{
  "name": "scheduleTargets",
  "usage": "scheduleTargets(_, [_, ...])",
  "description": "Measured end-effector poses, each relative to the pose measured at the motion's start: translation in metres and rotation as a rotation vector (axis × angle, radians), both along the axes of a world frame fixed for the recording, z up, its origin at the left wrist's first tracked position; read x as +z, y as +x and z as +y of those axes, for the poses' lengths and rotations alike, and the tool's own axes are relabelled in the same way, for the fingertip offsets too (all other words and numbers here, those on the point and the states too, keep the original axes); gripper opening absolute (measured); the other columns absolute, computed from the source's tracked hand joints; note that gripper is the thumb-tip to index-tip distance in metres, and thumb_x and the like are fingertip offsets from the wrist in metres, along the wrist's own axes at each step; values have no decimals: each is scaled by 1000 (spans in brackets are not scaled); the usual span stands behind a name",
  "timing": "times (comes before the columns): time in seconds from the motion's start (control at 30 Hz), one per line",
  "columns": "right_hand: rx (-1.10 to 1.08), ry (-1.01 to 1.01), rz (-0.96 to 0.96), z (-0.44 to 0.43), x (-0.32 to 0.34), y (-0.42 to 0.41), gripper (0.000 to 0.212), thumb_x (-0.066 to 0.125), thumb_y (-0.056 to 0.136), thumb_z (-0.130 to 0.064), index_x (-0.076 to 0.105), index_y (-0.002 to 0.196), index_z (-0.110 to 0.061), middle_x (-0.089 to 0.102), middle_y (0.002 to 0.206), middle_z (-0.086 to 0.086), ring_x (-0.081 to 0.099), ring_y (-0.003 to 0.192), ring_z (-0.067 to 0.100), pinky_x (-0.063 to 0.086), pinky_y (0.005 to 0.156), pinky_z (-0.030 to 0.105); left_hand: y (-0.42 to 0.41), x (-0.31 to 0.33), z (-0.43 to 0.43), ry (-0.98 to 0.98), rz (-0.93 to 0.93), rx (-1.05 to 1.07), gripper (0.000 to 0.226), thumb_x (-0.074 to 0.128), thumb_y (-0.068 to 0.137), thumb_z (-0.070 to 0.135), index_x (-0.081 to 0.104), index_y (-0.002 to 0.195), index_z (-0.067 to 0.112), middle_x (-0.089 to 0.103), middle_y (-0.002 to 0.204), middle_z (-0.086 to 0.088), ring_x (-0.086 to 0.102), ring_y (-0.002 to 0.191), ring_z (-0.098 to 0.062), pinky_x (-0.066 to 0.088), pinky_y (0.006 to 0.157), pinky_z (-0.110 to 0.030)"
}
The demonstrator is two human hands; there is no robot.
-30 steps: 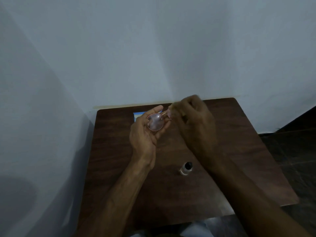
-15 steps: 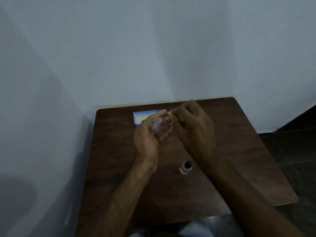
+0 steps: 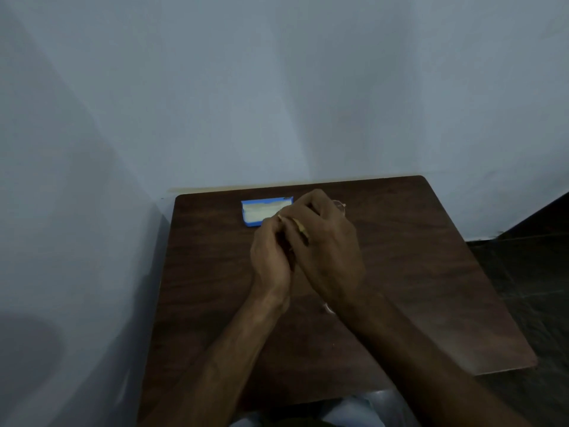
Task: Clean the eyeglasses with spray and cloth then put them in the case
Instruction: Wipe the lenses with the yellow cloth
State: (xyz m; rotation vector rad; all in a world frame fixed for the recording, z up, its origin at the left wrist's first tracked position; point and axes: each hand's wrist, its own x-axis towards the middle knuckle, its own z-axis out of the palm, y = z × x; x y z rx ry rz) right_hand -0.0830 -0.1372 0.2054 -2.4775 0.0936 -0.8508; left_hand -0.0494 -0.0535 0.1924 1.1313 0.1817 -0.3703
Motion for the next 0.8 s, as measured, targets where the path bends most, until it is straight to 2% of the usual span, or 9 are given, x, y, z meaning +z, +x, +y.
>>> scheduleTargets(0.07, [28, -6, 0, 6, 1, -1, 8, 69, 93, -9, 73, 100, -12, 60, 104, 2, 59, 87, 12, 51, 66, 28, 2, 4, 2, -88, 26, -31, 37, 37, 109, 21, 69, 97, 4, 71, 89, -9, 67, 92, -22, 56, 75, -28])
scheduleTargets(0.1, [51, -4, 2, 9, 0, -3, 11, 68, 94, -9, 72, 104, -12, 60, 106, 2, 60, 89, 14, 52, 67, 30, 3, 5, 3, -141, 33, -61, 41, 37, 108, 25, 70, 100, 2, 73, 94, -10, 68, 97, -25, 57, 82, -30])
scheduleTargets(0.17, [87, -13, -6, 15, -1, -8, 18, 67, 94, -6, 72, 110, -10, 63, 109, 4, 62, 93, 17, 55, 70, 35, 6, 9, 5, -217, 57, -122, 52, 35, 104, 32, 71, 119, -3, 75, 119, -17, 69, 118, -32, 53, 104, -38])
scheduleTargets(0.23, [83, -52, -18, 15, -4, -11, 24, 71, 90, 0, 73, 113, -6, 65, 110, 7, 63, 94, 17, 56, 74, 35, 6, 8, 6, -210, 96, -158, 56, 31, 107, 32, 68, 133, 1, 73, 129, -20, 68, 127, -33, 47, 115, -42])
scheduleTargets(0.4, [132, -79, 119, -1, -14, -17, 32, 73, 89, -10, 72, 120, -17, 62, 115, 2, 61, 98, 17, 54, 74, 36, 3, 2, 6, -149, 80, -171, 45, 34, 109, 18, 68, 135, 3, 75, 127, -16, 70, 125, -29, 50, 114, -44])
scheduleTargets(0.53, [104, -89, 134, -15, -21, -22, 23, 76, 88, -12, 73, 111, -16, 64, 110, 1, 61, 92, 17, 51, 72, 30, 11, 2, 6, -120, 94, -152, 40, 41, 107, 16, 69, 133, 6, 78, 122, -13, 72, 119, -29, 57, 94, -35])
scheduleTargets(0.6, [11, -103, 90, -21, -21, -22, 18, 78, 87, -10, 73, 104, -12, 64, 107, 3, 59, 88, 15, 46, 71, 22, 14, 3, 6, -140, 94, -133, 37, 46, 107, 16, 69, 133, 5, 77, 122, -16, 72, 117, -31, 59, 87, -31])
scheduleTargets(0.7, [-146, -24, -30, -37, -12, -18, 10, 73, 91, -8, 73, 100, -9, 62, 104, 4, 57, 84, 12, 39, 68, 15, 12, 4, 6, -212, 77, -127, 35, 53, 103, 13, 68, 130, -4, 76, 122, -24, 74, 115, -34, 62, 96, -39])
scheduleTargets(0.8, [-213, 42, -124, -46, -4, -7, 4, 72, 94, -9, 72, 97, -8, 62, 102, 4, 58, 84, 12, 51, 67, 29, 7, 1, 4, -226, 36, -152, 41, 58, 97, 15, 67, 129, -8, 74, 123, -25, 73, 118, -36, 59, 102, -45])
